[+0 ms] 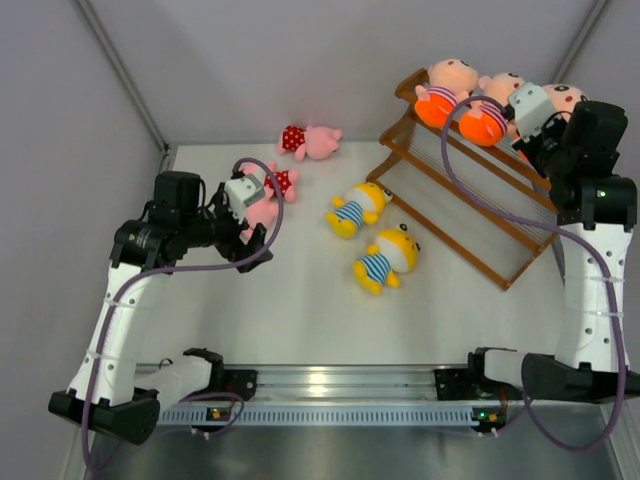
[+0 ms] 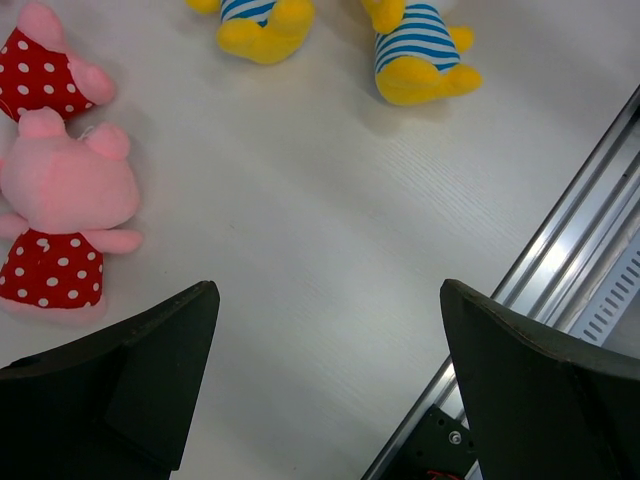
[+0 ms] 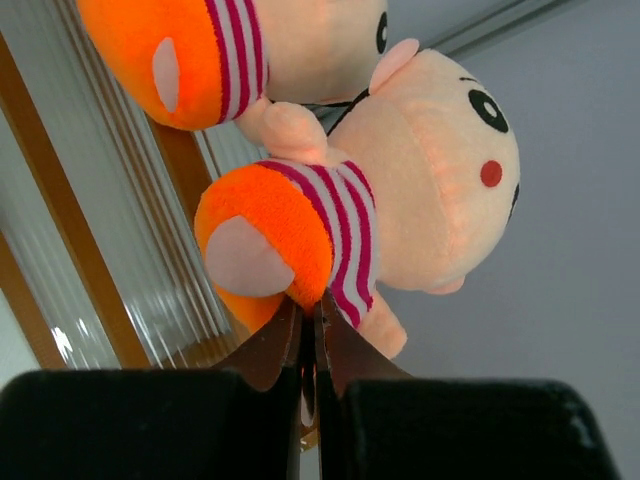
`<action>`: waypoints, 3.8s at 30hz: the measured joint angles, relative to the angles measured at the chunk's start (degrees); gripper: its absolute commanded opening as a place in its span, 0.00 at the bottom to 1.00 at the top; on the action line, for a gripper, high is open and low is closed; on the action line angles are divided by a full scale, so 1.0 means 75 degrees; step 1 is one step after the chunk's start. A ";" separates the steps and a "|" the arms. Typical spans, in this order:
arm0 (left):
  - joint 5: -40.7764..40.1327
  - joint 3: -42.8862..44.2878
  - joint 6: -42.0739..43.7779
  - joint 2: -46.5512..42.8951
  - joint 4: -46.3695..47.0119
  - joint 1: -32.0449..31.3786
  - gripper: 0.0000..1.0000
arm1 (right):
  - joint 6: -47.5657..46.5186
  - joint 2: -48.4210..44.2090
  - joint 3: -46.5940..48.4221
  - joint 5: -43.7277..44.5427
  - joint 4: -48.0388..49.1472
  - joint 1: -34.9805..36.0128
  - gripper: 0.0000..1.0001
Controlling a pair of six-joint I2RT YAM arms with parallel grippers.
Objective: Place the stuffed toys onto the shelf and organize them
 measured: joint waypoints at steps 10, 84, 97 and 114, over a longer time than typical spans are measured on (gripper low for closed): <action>0.0146 -0.0003 -0.0058 0.0006 -0.0003 0.0000 0.98 | -0.0376 0.0058 -0.0857 -0.1352 0.0463 -0.1177 0.01; -0.1577 -0.1818 -0.0012 0.0603 0.0058 0.0653 0.98 | 0.5397 0.1489 -0.7201 0.3013 0.4016 0.7997 0.55; -0.1547 -0.1818 0.0111 0.0612 0.0061 0.0653 0.98 | 0.4948 0.2241 -0.5884 0.3625 0.3279 0.7985 0.00; -0.1524 -0.1818 0.0146 0.0659 0.0061 0.0653 0.98 | 0.1431 0.1798 -0.2317 0.6219 0.1550 0.7522 0.00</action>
